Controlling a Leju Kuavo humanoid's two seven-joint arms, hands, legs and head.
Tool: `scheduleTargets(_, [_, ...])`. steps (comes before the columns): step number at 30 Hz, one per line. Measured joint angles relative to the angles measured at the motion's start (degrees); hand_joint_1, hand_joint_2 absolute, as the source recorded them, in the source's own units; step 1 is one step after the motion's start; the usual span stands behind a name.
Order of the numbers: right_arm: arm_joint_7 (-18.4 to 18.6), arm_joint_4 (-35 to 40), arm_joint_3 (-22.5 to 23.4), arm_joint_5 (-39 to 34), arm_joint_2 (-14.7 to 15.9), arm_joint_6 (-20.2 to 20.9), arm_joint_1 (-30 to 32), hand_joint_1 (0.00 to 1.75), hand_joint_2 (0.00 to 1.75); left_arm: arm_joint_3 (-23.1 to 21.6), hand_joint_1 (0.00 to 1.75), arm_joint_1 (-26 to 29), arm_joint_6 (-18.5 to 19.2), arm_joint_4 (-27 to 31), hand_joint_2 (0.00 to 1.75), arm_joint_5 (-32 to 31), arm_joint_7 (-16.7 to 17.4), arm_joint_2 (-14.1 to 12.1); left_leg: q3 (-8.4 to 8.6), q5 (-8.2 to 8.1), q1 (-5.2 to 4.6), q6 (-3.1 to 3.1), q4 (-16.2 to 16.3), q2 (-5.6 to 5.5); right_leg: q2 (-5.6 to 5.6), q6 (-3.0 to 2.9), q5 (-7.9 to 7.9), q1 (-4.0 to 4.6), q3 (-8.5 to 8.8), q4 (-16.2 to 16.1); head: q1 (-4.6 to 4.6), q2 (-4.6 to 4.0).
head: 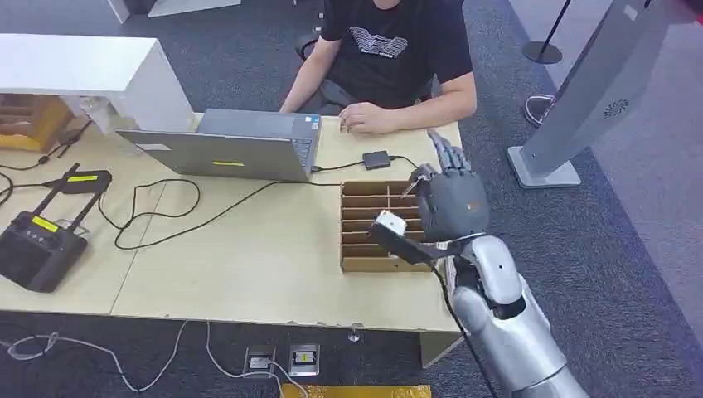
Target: Pass the card to the sensor for recognition and then transmit it.
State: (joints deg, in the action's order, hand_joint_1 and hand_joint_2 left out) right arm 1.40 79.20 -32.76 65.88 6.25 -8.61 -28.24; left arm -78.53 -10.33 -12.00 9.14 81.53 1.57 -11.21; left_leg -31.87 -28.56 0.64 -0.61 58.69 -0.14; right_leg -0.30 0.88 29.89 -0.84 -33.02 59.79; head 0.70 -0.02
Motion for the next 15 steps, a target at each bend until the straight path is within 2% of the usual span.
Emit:
scheduleTargets(3, [-0.09,8.65,6.03,-0.52,0.13,3.51,-3.31,1.75,1.75,0.0,0.0,0.11,-1.4,0.0,0.0,0.0,-1.0,0.11,0.05,0.0,0.0,0.0,0.0,-0.01,-0.03,0.0,0.01,0.0,0.05,-0.02,0.04,0.0])
scheduleTargets(7, [0.09,15.44,10.86,-0.17,0.24,3.97,-3.61,1.75,1.75,0.0,0.0,0.28,-1.0,0.0,0.0,-1.05,-1.02,0.15,0.04,-0.01,-0.01,0.0,0.0,0.02,0.02,0.0,0.0,-0.01,0.04,-0.03,0.04,0.0])
scheduleTargets(15, [0.06,21.07,16.88,0.87,0.68,3.73,-3.78,1.75,1.75,0.0,0.0,0.25,0.46,0.0,0.0,-1.86,-1.38,-0.2,0.06,-0.01,0.0,0.0,0.0,0.06,0.02,-0.01,0.0,0.0,0.04,-0.02,0.02,0.0])
